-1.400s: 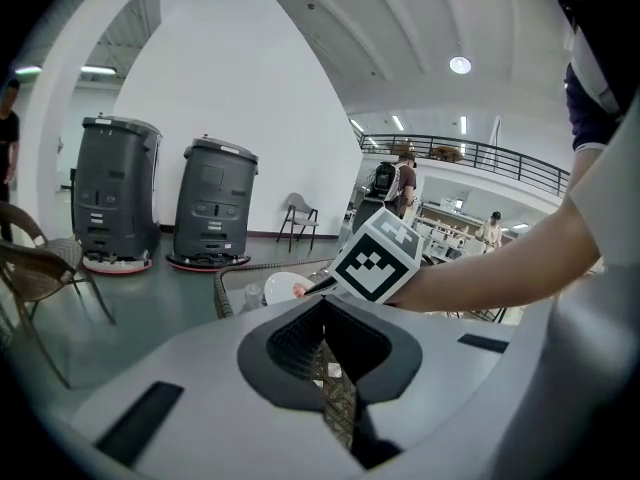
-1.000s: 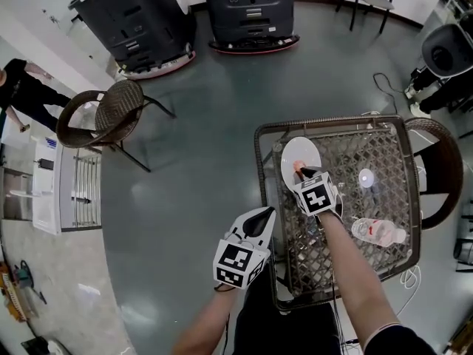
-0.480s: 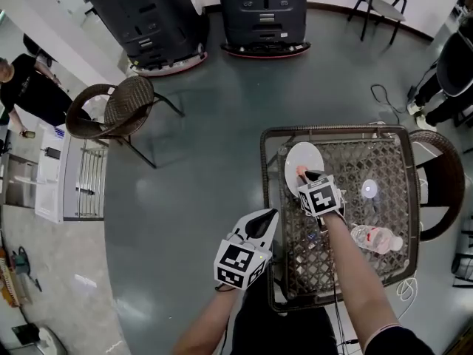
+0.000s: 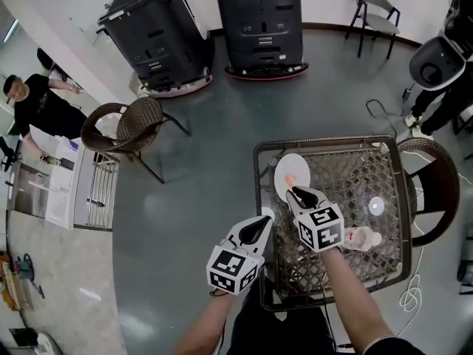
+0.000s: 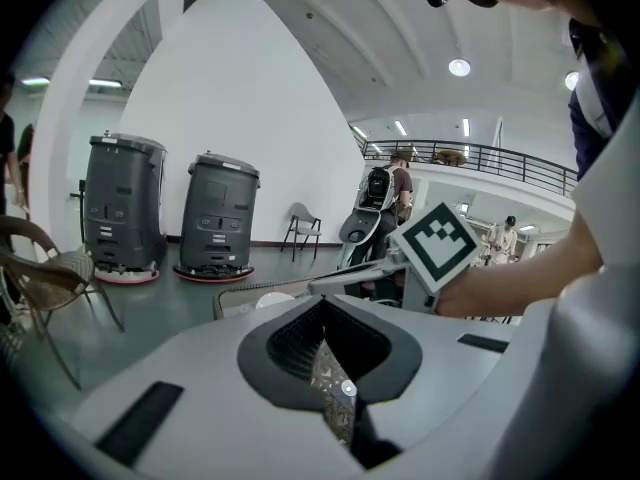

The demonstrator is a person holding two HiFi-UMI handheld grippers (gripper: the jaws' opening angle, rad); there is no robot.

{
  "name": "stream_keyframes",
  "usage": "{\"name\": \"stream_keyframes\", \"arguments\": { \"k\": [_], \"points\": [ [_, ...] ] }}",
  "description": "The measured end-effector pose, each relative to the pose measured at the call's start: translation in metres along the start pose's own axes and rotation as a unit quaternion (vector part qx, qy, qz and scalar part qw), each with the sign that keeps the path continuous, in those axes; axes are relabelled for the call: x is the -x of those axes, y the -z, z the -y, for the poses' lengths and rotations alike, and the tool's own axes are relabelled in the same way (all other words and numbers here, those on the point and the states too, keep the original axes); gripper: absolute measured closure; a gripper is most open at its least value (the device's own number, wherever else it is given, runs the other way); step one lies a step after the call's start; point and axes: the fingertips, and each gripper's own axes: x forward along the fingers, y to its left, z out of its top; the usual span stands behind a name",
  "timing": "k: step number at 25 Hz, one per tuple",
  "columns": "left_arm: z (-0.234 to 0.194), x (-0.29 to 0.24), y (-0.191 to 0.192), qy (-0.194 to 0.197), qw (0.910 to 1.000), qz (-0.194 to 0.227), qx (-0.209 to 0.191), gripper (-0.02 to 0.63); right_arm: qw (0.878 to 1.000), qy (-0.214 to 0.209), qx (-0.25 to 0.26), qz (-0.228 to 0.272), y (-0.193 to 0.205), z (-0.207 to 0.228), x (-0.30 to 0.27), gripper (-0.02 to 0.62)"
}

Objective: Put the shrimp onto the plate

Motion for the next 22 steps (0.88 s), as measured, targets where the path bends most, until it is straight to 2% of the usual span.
{"name": "stream_keyframes", "arguments": {
  "k": [1,3,6,9,17,22],
  "points": [
    [0.006,0.003,-0.006,0.000,1.0000,0.003,-0.003,0.597,1.000,-0.008,0.004,0.010,-0.005,-0.008,0.013,0.537],
    [0.018,0.011,-0.018,0.001,0.9999,0.011,-0.008,0.597,0.999,-0.025,0.012,0.031,-0.016,-0.022,0.037,0.584],
    [0.035,0.023,-0.037,0.006,0.9995,0.027,-0.017,0.597,0.996,-0.067,0.014,0.063,-0.034,-0.041,0.072,0.589],
    [0.053,0.036,-0.051,0.012,0.9988,0.038,-0.029,0.597,0.991,-0.090,0.024,0.093,-0.053,-0.056,0.109,0.591],
    [0.096,0.062,-0.094,0.037,0.9950,0.074,-0.056,0.597,0.978,-0.111,0.039,0.170,-0.098,-0.077,0.176,0.591],
    [0.111,0.080,-0.110,0.049,0.9922,0.081,-0.081,0.597,0.969,-0.116,0.054,0.213,-0.117,-0.095,0.203,0.590]
  ]
}}
